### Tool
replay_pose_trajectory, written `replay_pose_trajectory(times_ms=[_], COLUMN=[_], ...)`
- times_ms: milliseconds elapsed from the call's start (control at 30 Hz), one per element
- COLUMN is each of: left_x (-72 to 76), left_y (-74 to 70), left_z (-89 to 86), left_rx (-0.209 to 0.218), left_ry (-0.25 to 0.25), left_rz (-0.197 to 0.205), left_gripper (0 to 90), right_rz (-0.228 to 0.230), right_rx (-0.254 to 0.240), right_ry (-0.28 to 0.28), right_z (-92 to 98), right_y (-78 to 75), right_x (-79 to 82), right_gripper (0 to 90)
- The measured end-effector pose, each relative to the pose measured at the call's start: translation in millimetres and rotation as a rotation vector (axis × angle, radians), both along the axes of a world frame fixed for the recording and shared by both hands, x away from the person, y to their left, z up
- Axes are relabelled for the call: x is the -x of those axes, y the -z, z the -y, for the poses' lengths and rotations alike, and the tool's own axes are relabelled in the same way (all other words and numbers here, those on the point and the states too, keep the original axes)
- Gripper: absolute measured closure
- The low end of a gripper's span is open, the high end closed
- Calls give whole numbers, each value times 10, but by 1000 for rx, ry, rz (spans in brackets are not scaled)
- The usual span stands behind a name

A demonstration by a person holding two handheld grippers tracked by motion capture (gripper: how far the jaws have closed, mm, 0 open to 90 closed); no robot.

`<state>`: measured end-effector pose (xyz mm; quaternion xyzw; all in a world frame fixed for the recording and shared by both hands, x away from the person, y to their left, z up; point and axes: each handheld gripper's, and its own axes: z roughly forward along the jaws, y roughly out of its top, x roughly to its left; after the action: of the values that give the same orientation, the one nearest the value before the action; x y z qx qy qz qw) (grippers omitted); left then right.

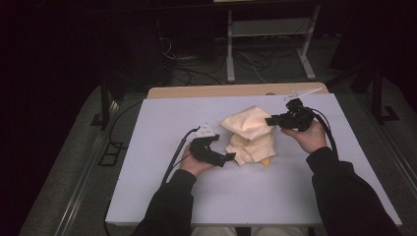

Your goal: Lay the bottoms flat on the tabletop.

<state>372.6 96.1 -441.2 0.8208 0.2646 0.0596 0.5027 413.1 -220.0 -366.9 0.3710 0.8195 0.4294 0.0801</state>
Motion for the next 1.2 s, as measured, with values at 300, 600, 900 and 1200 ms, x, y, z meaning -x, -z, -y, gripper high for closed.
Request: replay_pose_trajectory(times_ms=[300, 600, 900, 1200], left_x=[-107, -226, -278, -269], left_y=[88, 130, 124, 72], left_z=[197, 275, 266, 190], left_rx=[-25, -10, -18, -25], left_ry=[-7, -16, -74, -21], left_rz=[-41, -100, -129, -123], left_gripper=[0, 146, 553, 775], right_rz=[18, 10, 8, -20], right_rx=[-18, -45, -66, -118], right_ry=[23, 32, 54, 87], right_z=[38, 58, 91, 149], right_y=[42, 60, 79, 165], right_x=[19, 6, 6, -2], right_gripper=[816, 816, 815, 814])
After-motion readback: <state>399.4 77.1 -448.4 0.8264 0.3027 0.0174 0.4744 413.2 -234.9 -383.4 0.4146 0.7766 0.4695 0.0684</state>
